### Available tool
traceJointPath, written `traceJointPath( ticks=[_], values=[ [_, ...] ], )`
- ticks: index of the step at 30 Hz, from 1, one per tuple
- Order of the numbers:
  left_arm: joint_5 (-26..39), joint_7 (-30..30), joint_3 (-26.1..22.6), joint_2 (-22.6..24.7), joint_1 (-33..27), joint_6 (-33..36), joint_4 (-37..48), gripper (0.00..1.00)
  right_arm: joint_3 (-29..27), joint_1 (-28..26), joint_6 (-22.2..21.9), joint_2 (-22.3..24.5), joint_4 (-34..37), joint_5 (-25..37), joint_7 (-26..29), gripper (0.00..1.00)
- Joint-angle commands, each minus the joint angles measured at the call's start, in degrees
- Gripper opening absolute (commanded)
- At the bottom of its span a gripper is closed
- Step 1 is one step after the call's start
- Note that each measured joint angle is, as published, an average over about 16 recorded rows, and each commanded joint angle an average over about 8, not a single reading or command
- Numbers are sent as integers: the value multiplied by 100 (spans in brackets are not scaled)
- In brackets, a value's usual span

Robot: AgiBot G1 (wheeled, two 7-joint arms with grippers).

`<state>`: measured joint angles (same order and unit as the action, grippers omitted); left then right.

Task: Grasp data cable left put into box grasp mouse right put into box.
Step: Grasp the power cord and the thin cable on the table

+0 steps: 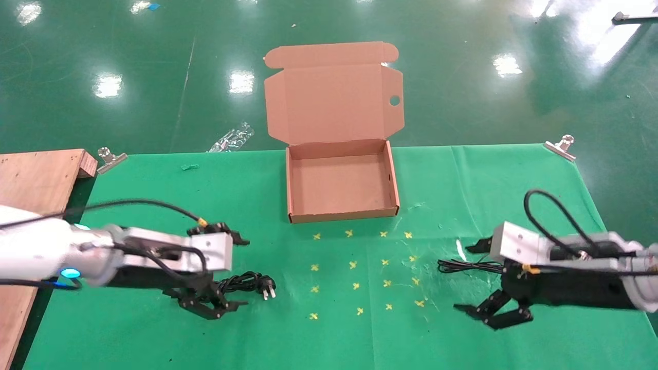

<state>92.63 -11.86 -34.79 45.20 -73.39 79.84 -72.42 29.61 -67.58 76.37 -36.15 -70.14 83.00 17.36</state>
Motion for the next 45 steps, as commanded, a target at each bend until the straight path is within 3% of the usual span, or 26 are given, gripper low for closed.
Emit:
traceJointPath(
  ticks=[1,8,33,45],
  values=[
    [221,-60,-109,132,60,-107,124,100,-12,145,-90,8,53,-40,-36,100],
    [259,79,-226,114,97,109,277,100,-92,500,-274,46,104,-259,-167,100],
    [1046,-413,-479,302,332,-329,328,100,-177,624,-357,98,-53,-418,-193,100],
    [630,-543,-127,208,187,-533,854,100,-175,680,-359,109,17,-448,-157,100]
  ],
)
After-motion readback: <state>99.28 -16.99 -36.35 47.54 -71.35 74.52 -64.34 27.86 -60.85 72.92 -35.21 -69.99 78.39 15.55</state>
